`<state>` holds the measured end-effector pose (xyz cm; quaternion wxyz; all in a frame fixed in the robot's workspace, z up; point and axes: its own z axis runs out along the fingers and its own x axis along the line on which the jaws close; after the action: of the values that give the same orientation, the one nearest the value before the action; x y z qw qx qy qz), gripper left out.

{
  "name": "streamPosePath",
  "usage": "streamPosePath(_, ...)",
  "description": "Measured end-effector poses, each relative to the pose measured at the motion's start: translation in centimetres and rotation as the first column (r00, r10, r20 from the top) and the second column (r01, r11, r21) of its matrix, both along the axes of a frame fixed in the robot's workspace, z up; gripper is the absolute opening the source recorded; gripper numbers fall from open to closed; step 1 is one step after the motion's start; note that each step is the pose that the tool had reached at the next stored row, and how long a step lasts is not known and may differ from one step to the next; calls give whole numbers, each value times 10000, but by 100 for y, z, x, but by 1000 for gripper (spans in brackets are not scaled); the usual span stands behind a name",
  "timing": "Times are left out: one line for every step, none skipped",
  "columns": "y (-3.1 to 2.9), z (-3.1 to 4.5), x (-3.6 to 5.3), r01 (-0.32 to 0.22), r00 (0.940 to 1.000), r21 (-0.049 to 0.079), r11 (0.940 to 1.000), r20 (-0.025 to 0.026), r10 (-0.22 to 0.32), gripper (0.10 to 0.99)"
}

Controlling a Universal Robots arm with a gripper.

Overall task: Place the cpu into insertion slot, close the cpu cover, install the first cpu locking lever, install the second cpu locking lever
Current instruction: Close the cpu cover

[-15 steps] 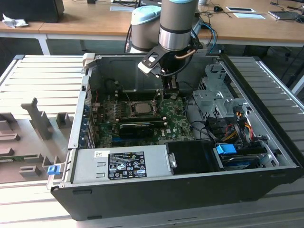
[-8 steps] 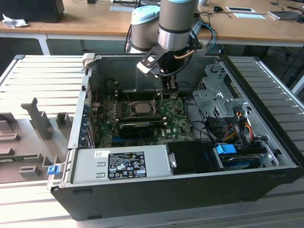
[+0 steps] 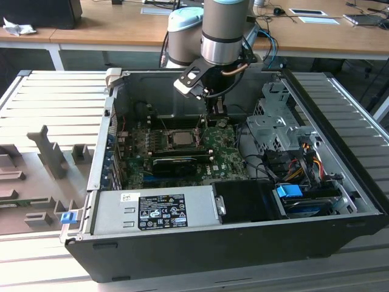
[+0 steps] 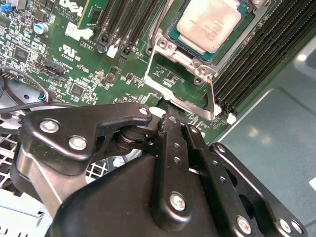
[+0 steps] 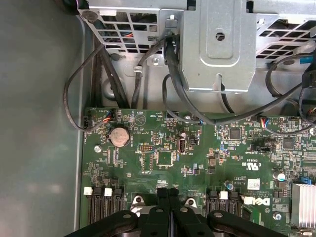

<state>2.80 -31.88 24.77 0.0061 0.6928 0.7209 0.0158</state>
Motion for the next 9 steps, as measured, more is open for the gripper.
streamPosePath(0, 0, -2, 0, 10000, -1, 10000, 0, 0, 106)
streamPosePath(0, 0, -6, 0, 10000, 0, 10000, 0, 0, 106)
streamPosePath(0, 0, -11, 1, 10000, 0, 10000, 0, -1, 106)
streamPosePath(0, 0, -15, 1, 10000, 0, 10000, 0, -1, 106)
streamPosePath(0, 0, -19, 1, 10000, 0, 10000, 0, -1, 106)
streamPosePath(0, 0, -28, 0, 10000, 0, 10000, 0, 0, 106)
streamPosePath(0, 0, -34, 0, 10000, 0, 10000, 0, 0, 106)
streamPosePath(0, 0, -40, 1, 10000, 0, 10000, 0, -1, 106)
streamPosePath(0, 0, -42, 0, 10000, 0, 10000, 0, 0, 106)
